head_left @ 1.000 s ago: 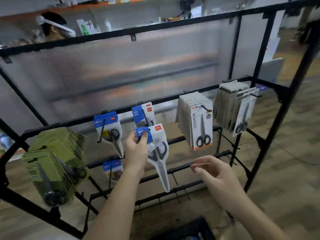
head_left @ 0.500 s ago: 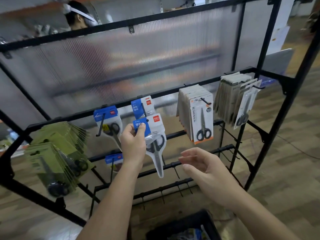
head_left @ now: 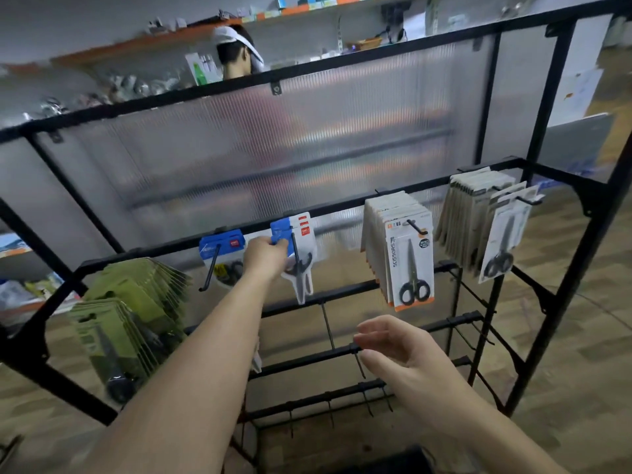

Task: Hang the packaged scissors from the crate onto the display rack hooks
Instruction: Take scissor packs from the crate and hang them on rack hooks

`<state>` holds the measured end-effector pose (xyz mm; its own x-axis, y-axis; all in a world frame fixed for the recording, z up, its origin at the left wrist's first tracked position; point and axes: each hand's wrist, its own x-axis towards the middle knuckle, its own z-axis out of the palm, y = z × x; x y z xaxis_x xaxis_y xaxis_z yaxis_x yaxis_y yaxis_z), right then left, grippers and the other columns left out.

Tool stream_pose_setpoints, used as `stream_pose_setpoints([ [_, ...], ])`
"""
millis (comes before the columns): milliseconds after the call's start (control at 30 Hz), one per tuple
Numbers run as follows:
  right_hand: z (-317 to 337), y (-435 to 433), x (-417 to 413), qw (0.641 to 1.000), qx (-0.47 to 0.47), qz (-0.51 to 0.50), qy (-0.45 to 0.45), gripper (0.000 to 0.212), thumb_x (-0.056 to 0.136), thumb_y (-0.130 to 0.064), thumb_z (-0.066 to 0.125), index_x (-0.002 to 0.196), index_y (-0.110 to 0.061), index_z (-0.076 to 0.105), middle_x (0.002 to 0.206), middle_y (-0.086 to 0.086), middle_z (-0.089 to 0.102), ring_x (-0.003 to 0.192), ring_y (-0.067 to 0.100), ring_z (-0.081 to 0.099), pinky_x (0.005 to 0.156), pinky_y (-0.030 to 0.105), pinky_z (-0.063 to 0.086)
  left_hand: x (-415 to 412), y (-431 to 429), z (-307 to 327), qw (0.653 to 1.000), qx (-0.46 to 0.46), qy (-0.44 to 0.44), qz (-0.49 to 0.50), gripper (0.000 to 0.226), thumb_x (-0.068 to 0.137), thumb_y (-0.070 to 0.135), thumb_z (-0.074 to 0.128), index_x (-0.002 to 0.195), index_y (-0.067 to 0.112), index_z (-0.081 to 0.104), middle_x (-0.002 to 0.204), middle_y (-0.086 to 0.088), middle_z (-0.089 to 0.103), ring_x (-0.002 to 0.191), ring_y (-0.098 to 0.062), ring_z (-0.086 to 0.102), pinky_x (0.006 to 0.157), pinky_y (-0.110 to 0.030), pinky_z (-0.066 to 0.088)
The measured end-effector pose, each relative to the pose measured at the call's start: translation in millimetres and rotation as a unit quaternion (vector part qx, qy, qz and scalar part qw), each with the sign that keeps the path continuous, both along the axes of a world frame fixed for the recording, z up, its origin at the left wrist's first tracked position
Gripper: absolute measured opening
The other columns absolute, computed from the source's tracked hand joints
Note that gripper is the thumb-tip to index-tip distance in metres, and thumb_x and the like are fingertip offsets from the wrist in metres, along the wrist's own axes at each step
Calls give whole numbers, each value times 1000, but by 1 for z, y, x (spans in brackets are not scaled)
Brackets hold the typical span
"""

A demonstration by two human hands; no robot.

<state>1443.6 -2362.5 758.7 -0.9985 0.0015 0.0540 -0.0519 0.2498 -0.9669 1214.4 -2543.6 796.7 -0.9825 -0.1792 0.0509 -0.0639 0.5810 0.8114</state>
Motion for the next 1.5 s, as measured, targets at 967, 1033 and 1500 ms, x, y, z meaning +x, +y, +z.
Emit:
stream_pose_setpoints([
  [967, -41, -112, 21, 847, 525, 82, -27, 70, 103, -48, 47, 161, -28, 14, 169, -1, 16, 157, 19, 11, 124, 34, 16, 251, -115, -86, 922, -354, 11, -155, 52, 102, 43, 47, 150, 29, 40, 149, 5, 44, 142, -18, 36, 118, -39, 33],
  [1033, -45, -116, 34, 845, 529, 60, -55, 68, 101, -46, 48, 160, -27, 19, 167, -1, 21, 155, 19, 16, 123, 33, 16, 256, -116, -101, 918, -349, -17, -187, 53, 102, 43, 46, 152, 28, 36, 152, 3, 41, 143, -20, 34, 118, -40, 32],
  [1500, -68, -62, 80, 812, 562, 37, -155, 62, 101, -50, 46, 155, -27, 29, 160, 0, 34, 150, 20, 28, 122, 35, 23, 256, -68, -131, 902, -351, -23, -252, 48, 100, 40, 50, 145, 27, 41, 143, 0, 48, 133, -24, 42, 112, -42, 31],
])
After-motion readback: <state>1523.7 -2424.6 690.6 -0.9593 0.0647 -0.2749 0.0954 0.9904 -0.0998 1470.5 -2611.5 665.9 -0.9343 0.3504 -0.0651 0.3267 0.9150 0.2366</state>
